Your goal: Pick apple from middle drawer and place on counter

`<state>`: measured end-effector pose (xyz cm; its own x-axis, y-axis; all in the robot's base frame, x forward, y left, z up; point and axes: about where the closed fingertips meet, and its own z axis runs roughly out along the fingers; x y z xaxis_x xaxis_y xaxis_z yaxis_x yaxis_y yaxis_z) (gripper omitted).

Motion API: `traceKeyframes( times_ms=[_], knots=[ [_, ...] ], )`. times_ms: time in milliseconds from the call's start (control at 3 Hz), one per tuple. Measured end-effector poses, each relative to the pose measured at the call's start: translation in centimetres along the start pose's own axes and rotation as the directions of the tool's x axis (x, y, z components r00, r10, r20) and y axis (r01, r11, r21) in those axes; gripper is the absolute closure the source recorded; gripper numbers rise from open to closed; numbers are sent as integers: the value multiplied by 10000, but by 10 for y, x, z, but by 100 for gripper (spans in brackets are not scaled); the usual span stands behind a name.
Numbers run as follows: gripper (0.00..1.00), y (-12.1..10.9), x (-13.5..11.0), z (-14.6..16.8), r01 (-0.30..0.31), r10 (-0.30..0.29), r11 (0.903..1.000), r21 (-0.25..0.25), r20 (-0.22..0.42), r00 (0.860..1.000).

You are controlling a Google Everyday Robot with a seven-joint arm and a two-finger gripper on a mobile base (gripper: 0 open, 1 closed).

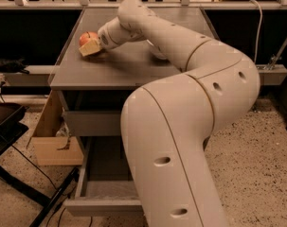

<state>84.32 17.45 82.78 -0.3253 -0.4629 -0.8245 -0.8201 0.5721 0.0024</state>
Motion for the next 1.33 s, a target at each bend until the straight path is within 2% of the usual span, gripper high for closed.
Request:
traceKeyframes(
  times_ms=[667, 1000, 1333],
  knots=[
    [11, 0, 0, 0, 2, -2, 10000, -2, 3, 10000],
    [0, 1, -6, -6, 49, -48, 10000, -36, 82, 10000],
    [0, 17, -28, -58, 295, -289, 9989, 366, -161, 9995]
  ],
)
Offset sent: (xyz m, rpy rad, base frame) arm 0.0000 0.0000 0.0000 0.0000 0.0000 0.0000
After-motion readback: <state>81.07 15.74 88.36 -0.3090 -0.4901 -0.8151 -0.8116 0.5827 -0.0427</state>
